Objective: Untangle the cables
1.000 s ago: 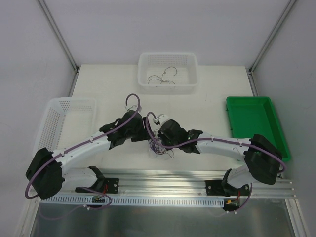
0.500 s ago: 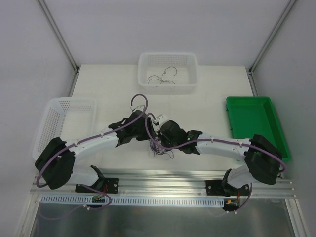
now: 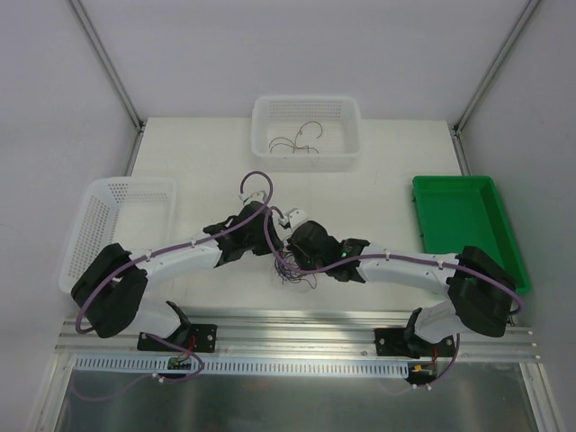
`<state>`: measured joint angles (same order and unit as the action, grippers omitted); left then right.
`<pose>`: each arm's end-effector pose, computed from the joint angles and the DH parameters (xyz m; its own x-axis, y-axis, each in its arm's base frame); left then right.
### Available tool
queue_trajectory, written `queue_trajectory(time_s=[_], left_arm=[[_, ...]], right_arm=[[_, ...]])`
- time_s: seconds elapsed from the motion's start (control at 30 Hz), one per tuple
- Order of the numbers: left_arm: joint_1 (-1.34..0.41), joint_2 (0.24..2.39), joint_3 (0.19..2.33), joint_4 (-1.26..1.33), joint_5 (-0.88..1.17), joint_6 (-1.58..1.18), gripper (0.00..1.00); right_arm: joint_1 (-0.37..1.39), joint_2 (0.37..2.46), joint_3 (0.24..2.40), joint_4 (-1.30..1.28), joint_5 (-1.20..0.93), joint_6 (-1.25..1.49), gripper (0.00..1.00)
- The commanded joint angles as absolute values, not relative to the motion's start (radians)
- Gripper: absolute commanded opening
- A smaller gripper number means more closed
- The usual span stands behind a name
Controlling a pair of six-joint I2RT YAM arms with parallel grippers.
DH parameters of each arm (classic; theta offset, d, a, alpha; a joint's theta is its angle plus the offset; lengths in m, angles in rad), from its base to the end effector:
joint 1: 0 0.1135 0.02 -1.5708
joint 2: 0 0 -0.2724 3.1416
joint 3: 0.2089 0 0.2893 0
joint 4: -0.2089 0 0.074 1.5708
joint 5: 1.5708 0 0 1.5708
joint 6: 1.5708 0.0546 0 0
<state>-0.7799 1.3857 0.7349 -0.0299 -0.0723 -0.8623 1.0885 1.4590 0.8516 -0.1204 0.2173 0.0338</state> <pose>0.2383 -0.2301 0.1767 -0.7934 -0.2805 -0.5402 0.0907 0.8232 -0.5605 0.1734 0.3058 0.1872 -0.3351 -0.5689 -0.7511 -0.7795 0.6151 -0.1181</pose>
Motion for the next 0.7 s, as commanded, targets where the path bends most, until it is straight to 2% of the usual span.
queue_trajectory(time_s=[0.0, 0.37, 0.67], left_arm=[[-0.787, 1.322, 0.704, -0.023, -0.126, -0.838, 0.00], [-0.531, 0.892, 0.629, -0.215, -0.209, -0.733, 0.00], [-0.508, 0.724, 0.679, -0.356, -0.328, -0.651, 0.00]], right_arm=[[1.086, 1.401, 0.844, -0.138, 0.302, 0.032, 0.01], [0.899, 1.139, 0.716, -0.276, 0.408, 0.121, 0.01], [0.763, 0.867, 0.672, -0.373, 0.396, 0.213, 0.01]])
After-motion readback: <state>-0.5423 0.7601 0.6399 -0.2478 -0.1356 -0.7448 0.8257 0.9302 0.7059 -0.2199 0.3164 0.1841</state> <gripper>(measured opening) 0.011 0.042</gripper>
